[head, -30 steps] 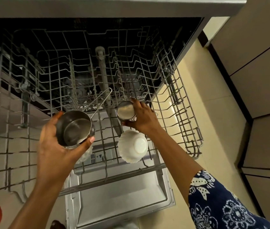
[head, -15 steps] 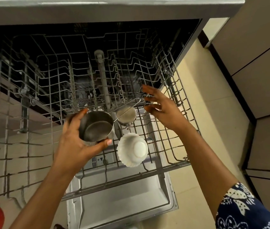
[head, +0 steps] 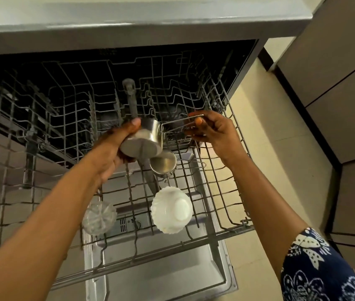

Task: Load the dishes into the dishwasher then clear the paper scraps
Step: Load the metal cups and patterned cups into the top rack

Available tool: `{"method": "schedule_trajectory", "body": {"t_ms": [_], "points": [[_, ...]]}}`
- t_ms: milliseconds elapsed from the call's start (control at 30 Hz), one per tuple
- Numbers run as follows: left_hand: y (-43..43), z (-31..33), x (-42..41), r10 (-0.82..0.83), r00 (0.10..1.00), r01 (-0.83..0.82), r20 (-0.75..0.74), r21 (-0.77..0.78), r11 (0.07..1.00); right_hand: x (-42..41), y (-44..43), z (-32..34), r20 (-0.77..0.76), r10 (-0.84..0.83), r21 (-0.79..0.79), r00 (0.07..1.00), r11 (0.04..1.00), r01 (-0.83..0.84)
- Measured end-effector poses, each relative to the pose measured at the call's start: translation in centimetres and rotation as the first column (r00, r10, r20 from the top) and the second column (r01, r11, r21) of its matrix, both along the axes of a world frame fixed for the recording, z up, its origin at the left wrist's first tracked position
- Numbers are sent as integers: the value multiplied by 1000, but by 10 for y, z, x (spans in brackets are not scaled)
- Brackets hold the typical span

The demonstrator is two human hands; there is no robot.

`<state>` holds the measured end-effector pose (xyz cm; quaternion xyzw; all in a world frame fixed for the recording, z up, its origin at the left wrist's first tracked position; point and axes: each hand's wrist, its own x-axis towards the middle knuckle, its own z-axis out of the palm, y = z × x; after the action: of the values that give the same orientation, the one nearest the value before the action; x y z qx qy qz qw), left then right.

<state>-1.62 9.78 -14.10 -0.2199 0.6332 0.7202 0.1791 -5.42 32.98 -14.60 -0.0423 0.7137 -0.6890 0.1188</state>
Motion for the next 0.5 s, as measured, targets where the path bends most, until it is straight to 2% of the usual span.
{"method": "schedule_trajectory", "body": {"t_ms": [100,300,500], "points": [[7,0,-14,38,999,-37,36,-35,999,-11,-2,0,-20,-37,34,999,999,38],[18,-12,-24,166,984,-175,-64,-188,966,-28,-4,-14,31,-185,45,982,982,184],[20,-40,-36,-35,991,-12,-130,-342,940,-42,-2,-32,138,-267,107,954,961,253]]}}
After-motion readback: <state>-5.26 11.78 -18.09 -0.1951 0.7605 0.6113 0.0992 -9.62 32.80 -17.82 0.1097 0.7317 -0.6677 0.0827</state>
